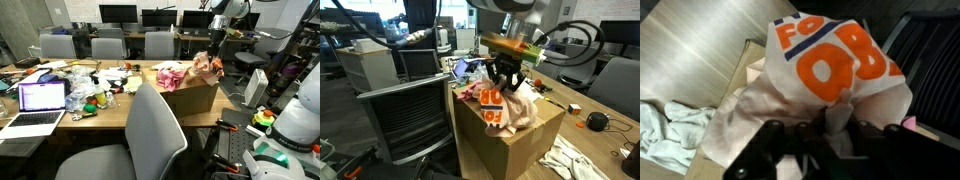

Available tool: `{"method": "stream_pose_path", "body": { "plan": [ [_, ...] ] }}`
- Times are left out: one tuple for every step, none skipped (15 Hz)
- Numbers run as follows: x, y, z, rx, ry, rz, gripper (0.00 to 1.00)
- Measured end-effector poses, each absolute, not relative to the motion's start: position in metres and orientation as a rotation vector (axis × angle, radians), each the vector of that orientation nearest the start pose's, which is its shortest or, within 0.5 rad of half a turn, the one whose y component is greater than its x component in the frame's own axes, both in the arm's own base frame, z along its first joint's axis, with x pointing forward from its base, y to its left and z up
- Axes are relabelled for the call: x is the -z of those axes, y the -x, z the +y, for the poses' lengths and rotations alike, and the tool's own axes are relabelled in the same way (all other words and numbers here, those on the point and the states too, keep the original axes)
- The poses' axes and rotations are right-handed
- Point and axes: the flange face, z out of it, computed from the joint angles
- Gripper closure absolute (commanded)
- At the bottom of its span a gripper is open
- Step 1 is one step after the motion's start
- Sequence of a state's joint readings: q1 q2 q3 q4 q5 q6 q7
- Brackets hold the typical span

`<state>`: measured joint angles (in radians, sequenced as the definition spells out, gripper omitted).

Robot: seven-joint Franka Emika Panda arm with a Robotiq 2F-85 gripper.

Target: Put the peach and pink shirts on the backrest of the chair respectively

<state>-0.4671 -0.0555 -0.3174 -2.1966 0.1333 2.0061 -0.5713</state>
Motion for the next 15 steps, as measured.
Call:
{"method": "stream_pose_path", "body": {
  "plan": [
    [-0.409, -0.362, -0.344, -0.017, 2.954, 0.371, 0.96],
    [-0.422, -0.362, -0.336, -0.001, 2.984, 0.330, 0.96],
    [-0.433, -0.362, -0.327, 0.015, 3.013, 0.282, 0.96],
    [-0.445, -0.363, -0.317, 0.032, 3.040, 0.233, 0.96],
    [-0.455, -0.365, -0.307, 0.050, 3.064, 0.181, 0.96],
    [-0.465, -0.366, -0.297, 0.069, 3.085, 0.127, 0.96],
    [-0.474, -0.368, -0.287, 0.090, 3.103, 0.078, 0.96],
    [-0.482, -0.370, -0.278, 0.111, 3.117, 0.032, 0.96],
    [-0.490, -0.371, -0.268, 0.131, 3.131, -0.015, 0.96],
    [-0.496, -0.373, -0.258, 0.151, 3.144, -0.065, 0.96],
    [-0.502, -0.374, -0.249, 0.167, 3.154, -0.119, 0.96],
    [-0.507, -0.375, -0.239, 0.181, 3.160, -0.171, 0.96],
    [-0.512, -0.376, -0.229, 0.191, 3.167, -0.226, 0.96],
    [-0.515, -0.377, -0.219, 0.198, 3.173, -0.281, 0.96],
    [-0.517, -0.378, -0.208, 0.201, 3.180, -0.334, 0.96]
  ]
}}
